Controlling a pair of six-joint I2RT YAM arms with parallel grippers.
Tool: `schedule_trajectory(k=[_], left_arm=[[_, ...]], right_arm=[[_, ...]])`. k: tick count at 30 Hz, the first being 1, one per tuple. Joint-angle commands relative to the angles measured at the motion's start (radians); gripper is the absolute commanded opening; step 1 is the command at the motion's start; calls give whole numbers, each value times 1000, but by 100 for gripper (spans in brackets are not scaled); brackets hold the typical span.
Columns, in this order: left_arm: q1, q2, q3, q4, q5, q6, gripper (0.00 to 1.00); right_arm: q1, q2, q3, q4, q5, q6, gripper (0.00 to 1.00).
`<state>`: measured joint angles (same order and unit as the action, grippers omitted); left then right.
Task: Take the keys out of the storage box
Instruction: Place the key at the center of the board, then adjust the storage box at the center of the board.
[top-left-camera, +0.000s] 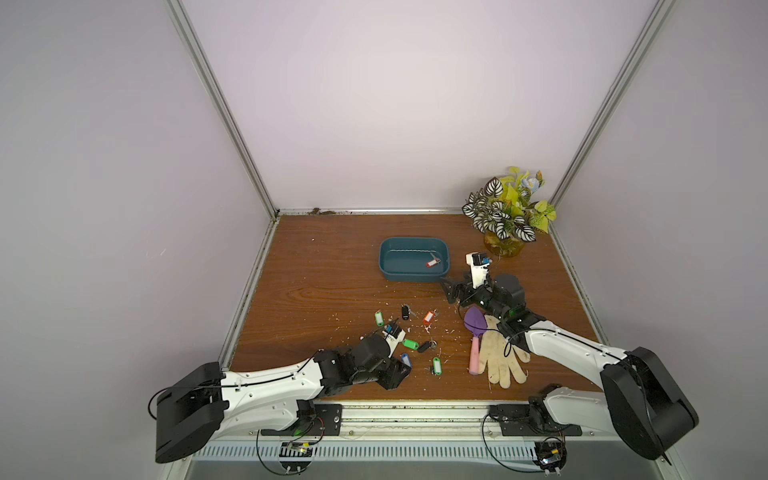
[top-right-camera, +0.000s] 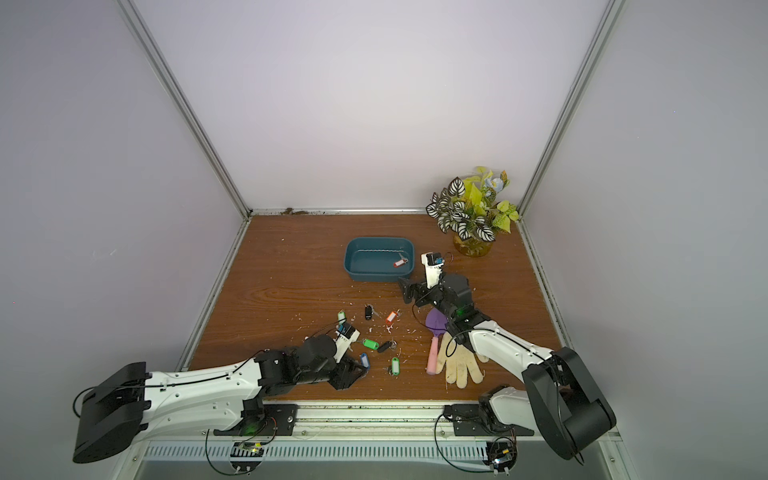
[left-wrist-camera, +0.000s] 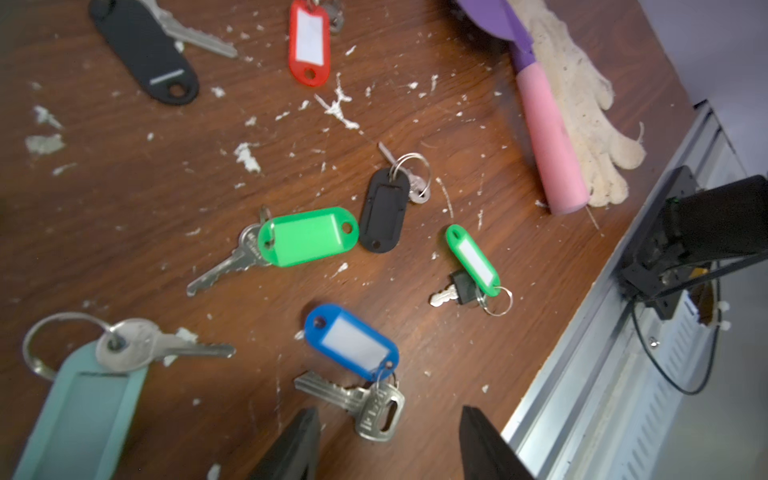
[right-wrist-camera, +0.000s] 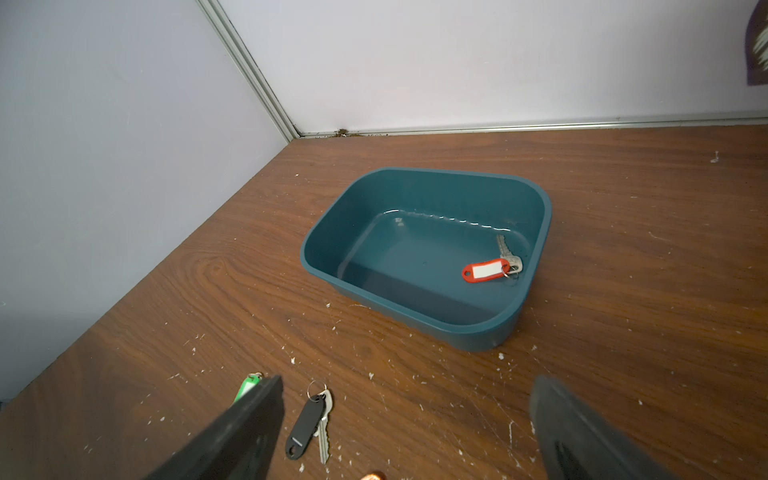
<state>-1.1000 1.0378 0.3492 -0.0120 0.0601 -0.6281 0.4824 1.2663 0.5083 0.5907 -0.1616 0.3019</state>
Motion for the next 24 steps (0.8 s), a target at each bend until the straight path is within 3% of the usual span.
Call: schedule_trajectory(k=[1,3,5,8,13,15,20,24], left_arm=[[-8,-30,78,-77,-118,29,77],[3,-50,136,-95,-222,69,90],[72,-73,194,-61,-260,131,100],[233,-86,238,63,-207,187,100],[564,22,289,280,-3,103,100],[650,107,324,329,70,62,100],[744,365,468,334,182,43,100],[834,534,532,418,383,-6,100]], right_arm=[[4,20,24,38,14,-15,99],[7,38,49,16,8,-19,99],[19,56,82,-15,30,-25,99],[39,105,157,-95,80,-34,99],[72,244,346,-269,119,-62,99],[80,302,430,-342,140,-72,99],[85,454,636,-510,191,-111,97],[85,580,801,-623,158,-172,93]])
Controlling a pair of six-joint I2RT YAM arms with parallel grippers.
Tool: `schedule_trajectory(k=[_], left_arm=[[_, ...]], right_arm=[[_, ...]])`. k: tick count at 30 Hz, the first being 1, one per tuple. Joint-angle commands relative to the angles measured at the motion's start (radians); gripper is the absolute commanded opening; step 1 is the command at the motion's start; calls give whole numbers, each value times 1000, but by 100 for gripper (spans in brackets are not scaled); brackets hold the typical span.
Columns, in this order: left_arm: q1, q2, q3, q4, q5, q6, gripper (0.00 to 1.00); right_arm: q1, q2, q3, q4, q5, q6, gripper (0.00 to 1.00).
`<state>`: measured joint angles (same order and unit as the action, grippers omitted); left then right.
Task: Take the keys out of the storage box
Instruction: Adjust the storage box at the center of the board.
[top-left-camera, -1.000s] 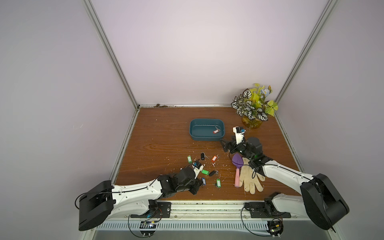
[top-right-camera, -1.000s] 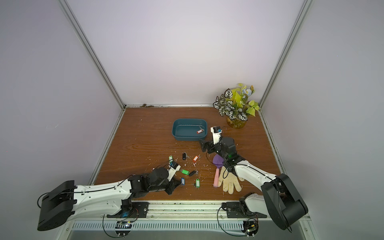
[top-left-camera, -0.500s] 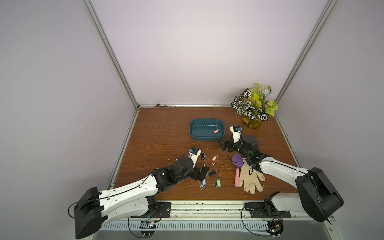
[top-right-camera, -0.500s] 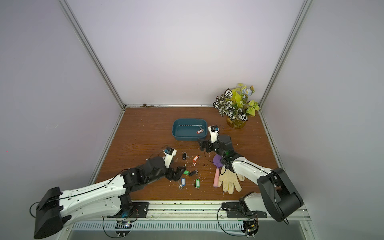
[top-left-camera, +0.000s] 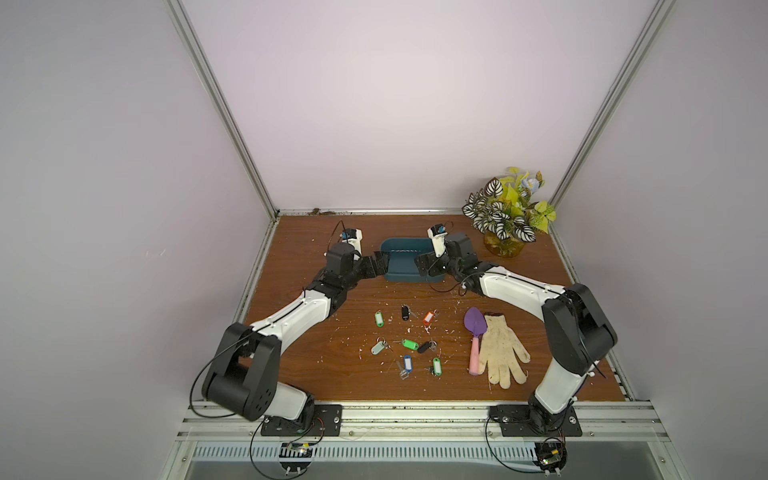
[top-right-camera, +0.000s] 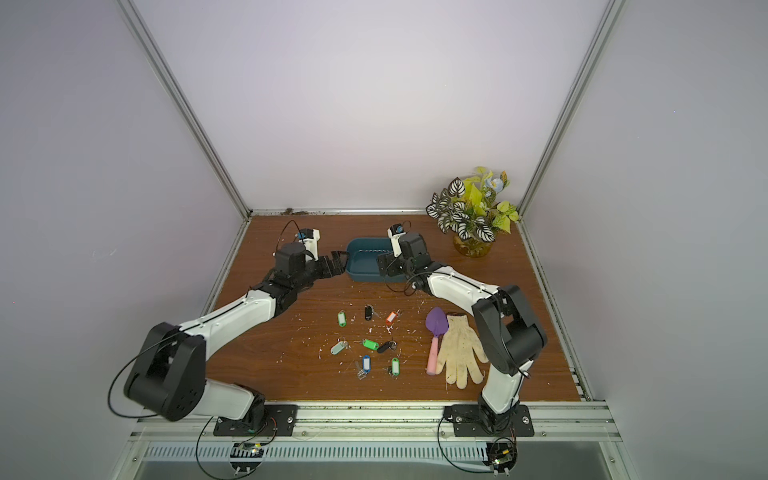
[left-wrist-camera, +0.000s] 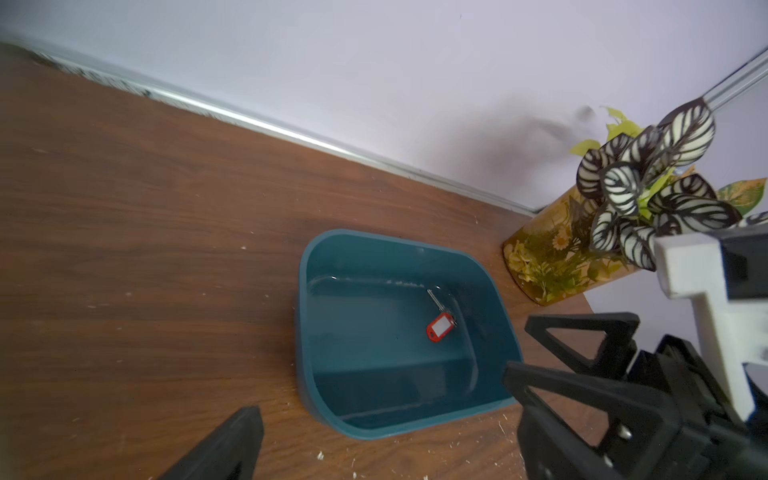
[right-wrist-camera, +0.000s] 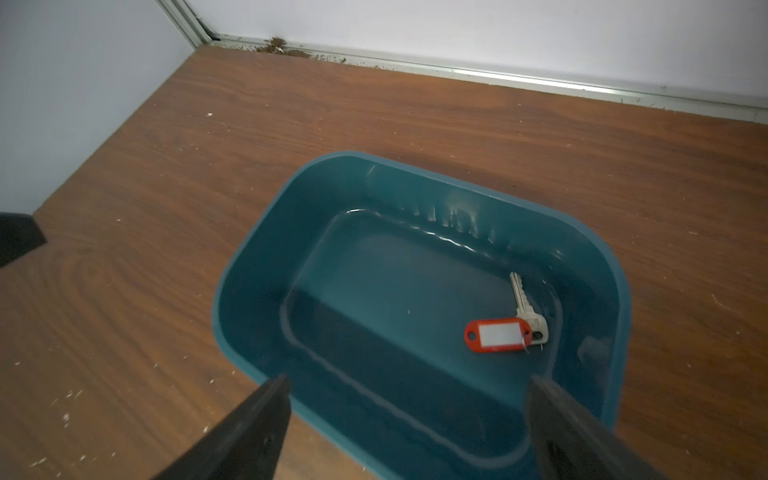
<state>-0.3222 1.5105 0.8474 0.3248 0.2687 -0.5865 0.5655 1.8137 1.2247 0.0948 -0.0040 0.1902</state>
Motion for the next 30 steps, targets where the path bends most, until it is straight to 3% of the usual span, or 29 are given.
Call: schedule_trajectory(k=[1,5,9,17,20,24,26,30], left_arm=[[84,100,36,121,236,-78,100],[162,192,12,280,370,-171,100],[178,215,48,205,345,-122,100],[181,179,74,58,231,-31,100],[182,164,75,29,197,-17,100],[181,142,75,3,159,-6,100],[181,135,77,-12,139,-2,100],[182,125,79,-31,112,3,100]], right_arm=[[2,54,120,-154,-43,-98,93],[2,83,181,-212,-304,-299,98],[2,80,154,-214,-465,-449,99],[-8,221,284,-354,-410,-576,94],[-7,267,341,-400,-421,-600,79],[-8,299,394,-455,-454,-625,40],[-7,294,407,-471,-482,-638,25],[-13,277,457,-533,-581,-666,5]])
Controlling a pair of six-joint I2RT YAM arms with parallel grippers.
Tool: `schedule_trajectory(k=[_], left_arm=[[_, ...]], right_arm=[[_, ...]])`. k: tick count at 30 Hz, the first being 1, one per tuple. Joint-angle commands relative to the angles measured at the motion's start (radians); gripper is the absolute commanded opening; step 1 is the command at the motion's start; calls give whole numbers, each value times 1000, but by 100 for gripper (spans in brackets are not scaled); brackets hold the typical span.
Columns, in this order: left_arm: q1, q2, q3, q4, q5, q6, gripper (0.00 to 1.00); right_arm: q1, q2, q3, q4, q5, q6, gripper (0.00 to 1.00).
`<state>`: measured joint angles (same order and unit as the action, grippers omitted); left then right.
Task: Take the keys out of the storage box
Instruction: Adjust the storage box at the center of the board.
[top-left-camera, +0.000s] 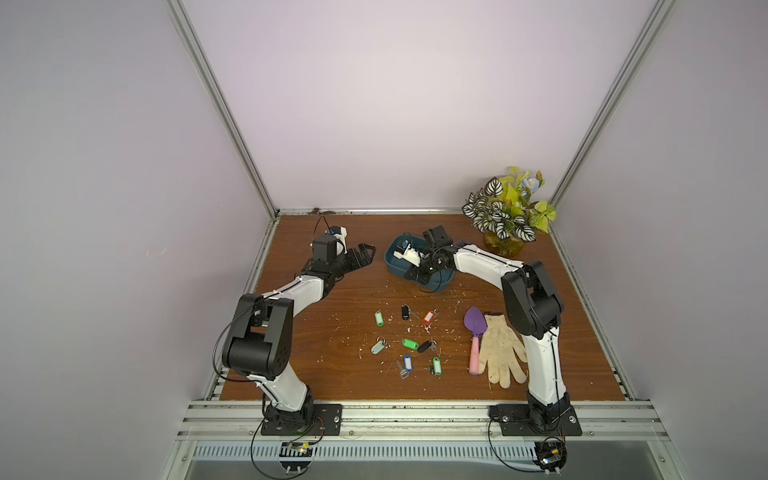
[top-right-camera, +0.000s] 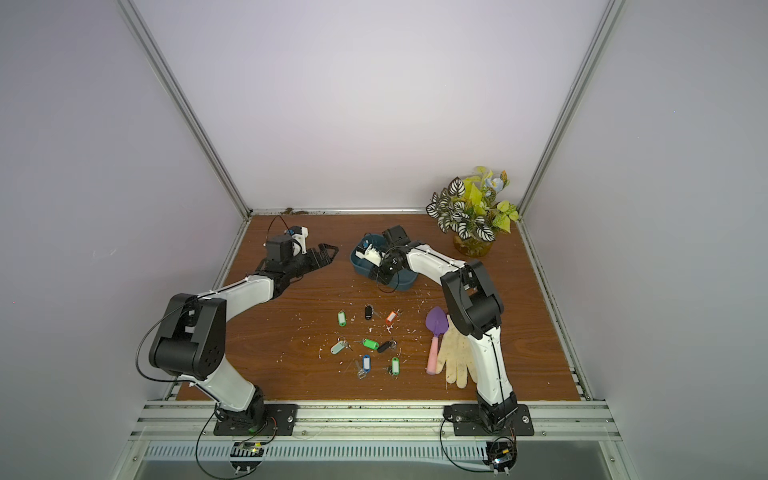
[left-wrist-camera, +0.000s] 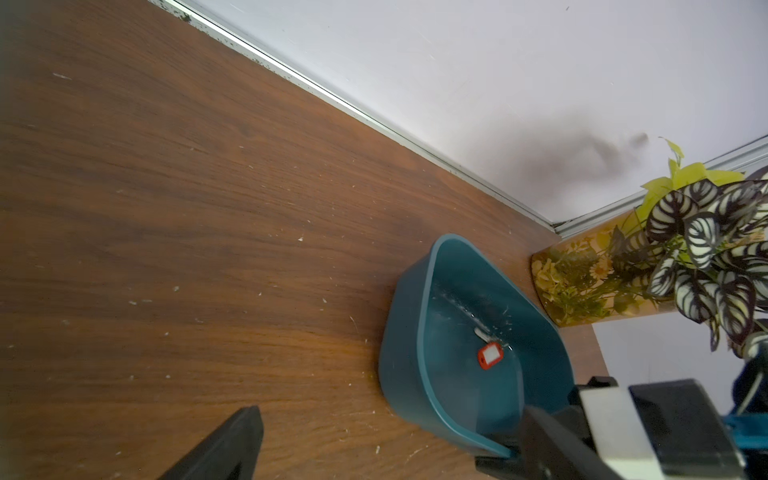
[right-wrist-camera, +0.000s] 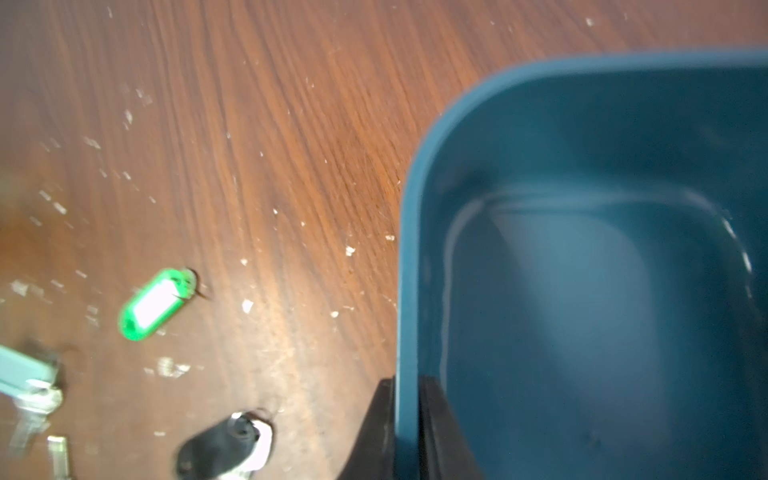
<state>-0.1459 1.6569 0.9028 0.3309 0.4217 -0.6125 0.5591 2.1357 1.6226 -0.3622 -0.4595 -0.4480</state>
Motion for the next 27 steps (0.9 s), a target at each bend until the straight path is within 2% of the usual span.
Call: schedule_trajectory(k=[1,7,10,13,15,19,22,27], left_arm=[[6,-23,24,-39,-46,31,100],[5,-30,27,-52,-55,36,100],[3,-29,30,-55,-53,36,100],[2,-30,32,-58,-53,37,100],[-1,-29,36,-63,-56,39,100],[-7,-31,40,-79,-66,47,100],[-10,-34,42,-85,-76,51,100],[-9,-34,44,-92,-81,55,100]], right_arm=[[-11,-43,82,-102,-156,-35,0],[-76,-13,230,-288,-466,-94,0],[-96,52,360,-473,-591,-198,0],[-96,153,528,-690,-653,-326,0],[-96,229,637,-780,-633,-339,0],[-92,308,724,-788,-496,-274,0],[-90,310,722,-729,-395,-230,0],[-88,284,678,-654,-301,-213,2]])
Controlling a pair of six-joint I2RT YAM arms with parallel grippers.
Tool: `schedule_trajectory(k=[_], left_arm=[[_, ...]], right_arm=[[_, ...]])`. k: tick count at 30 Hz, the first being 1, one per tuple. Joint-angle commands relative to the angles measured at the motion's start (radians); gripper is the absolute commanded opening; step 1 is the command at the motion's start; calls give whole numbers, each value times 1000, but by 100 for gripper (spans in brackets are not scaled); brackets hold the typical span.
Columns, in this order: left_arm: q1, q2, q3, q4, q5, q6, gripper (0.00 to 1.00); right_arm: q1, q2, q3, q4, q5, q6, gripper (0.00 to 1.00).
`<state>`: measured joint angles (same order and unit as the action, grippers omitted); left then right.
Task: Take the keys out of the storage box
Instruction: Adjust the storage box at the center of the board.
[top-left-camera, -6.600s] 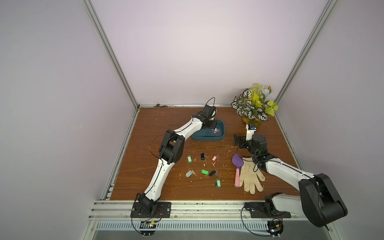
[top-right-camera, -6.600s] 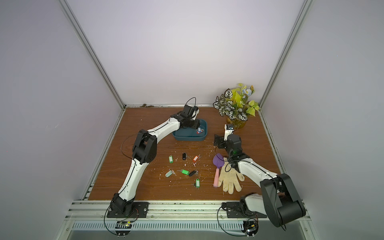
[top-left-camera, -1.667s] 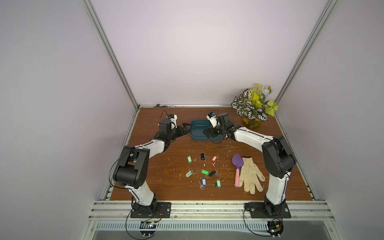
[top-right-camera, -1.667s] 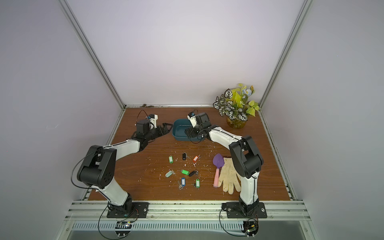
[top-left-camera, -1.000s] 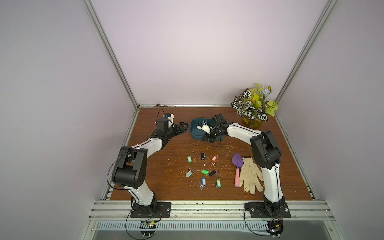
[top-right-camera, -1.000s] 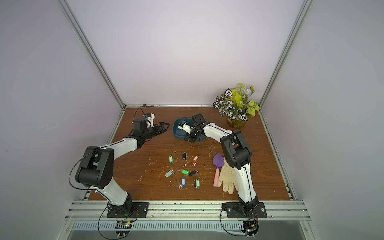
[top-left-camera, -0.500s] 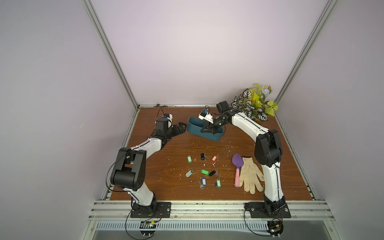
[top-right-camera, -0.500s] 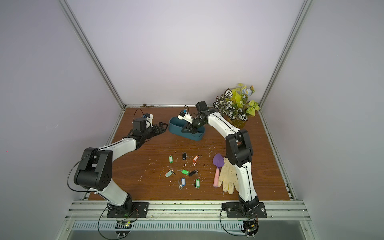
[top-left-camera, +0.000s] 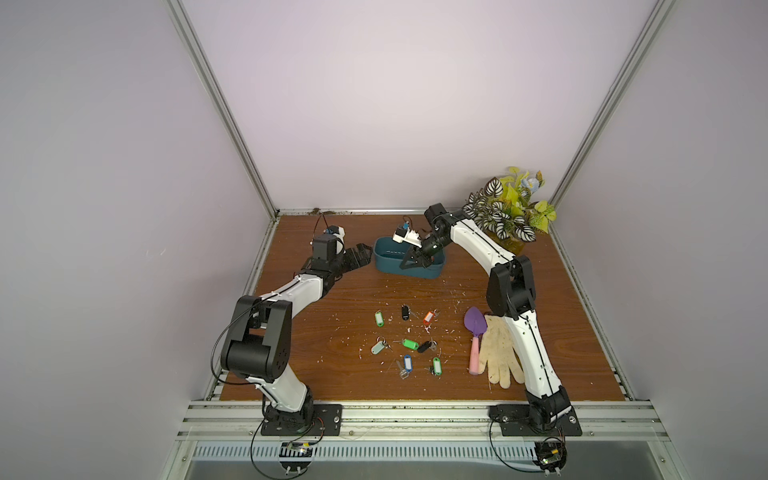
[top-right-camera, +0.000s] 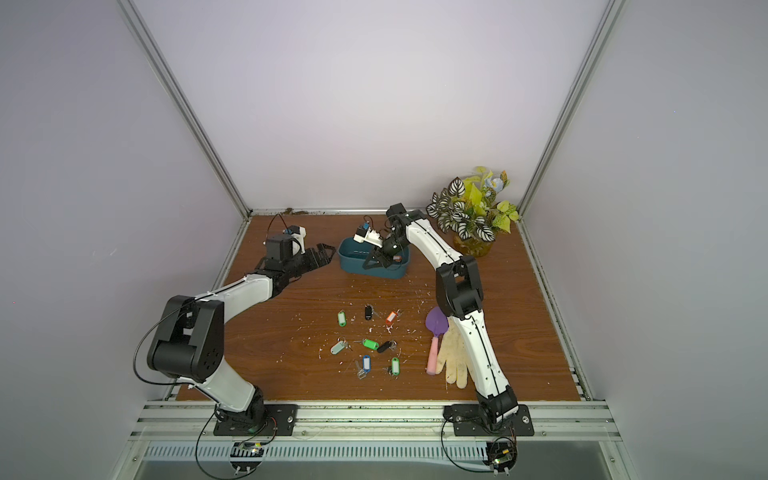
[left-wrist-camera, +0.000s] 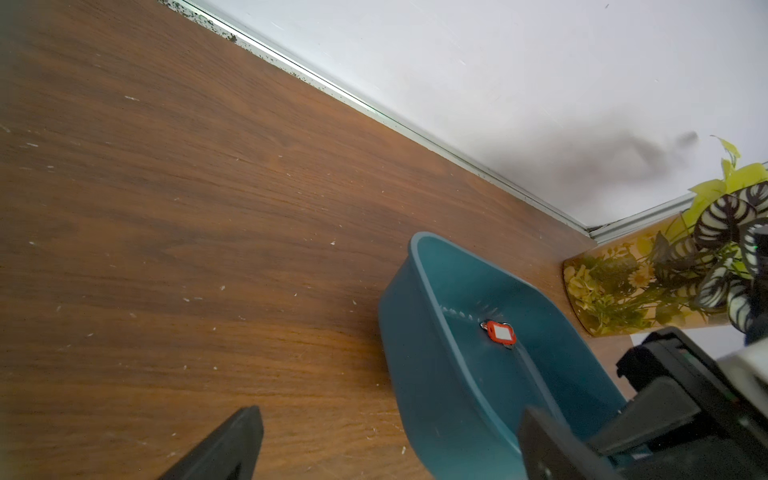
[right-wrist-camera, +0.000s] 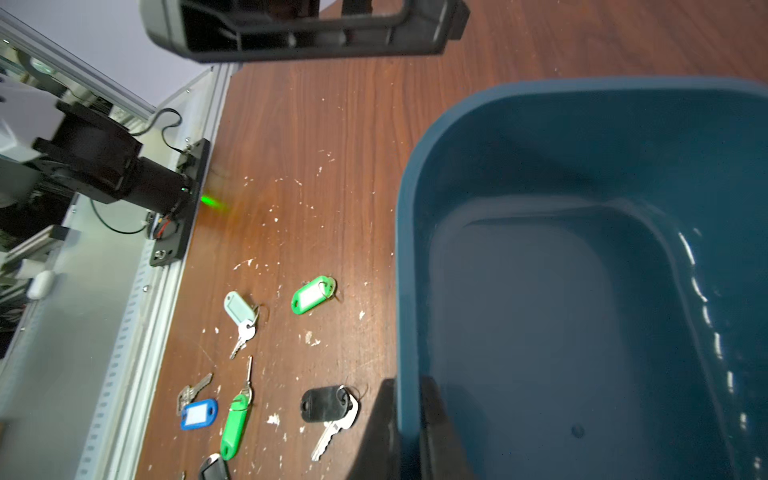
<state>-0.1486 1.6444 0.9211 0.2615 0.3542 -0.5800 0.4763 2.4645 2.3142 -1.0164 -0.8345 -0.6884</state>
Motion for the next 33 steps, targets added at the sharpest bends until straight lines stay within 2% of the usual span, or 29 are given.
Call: schedule_trajectory(k=[1,4,6,9,12,16,19,24,26,29,33], left_arm=[[-7,-22,27,-24,-14,23,100],[-6,-23,27,-27,-18,25,100],[-6,-26,28,-28,-19,26,100],[-6,-29,28,-37,-36,40,100],[-6,-36,32,-58,-58,54,100],[-6,-44,27,-52,-57,55,100],[-6,-44,28,-50,-56,52,100],[-6,-44,25,-48,-51,53,100],[-7,-44,24,-47,-51,50,100],[-8,-46,23,-47,-48,53,100],[-8,-46,22,-44,-48,54,100]], right_arm=[[-5,-45,-21,6,96,27,7],[-1,-47,-40,14,186,34,21],[-2,-53,-56,13,228,43,25],[-7,-94,-107,32,240,53,30],[-6,-165,-185,91,249,83,43],[-5,-279,-309,229,291,196,45],[-7,-377,-443,436,396,372,46],[-16,-528,-757,859,569,725,49],[-15,-528,-804,906,632,810,49],[-10,-483,-790,878,723,891,48],[6,-446,-763,861,834,948,50]])
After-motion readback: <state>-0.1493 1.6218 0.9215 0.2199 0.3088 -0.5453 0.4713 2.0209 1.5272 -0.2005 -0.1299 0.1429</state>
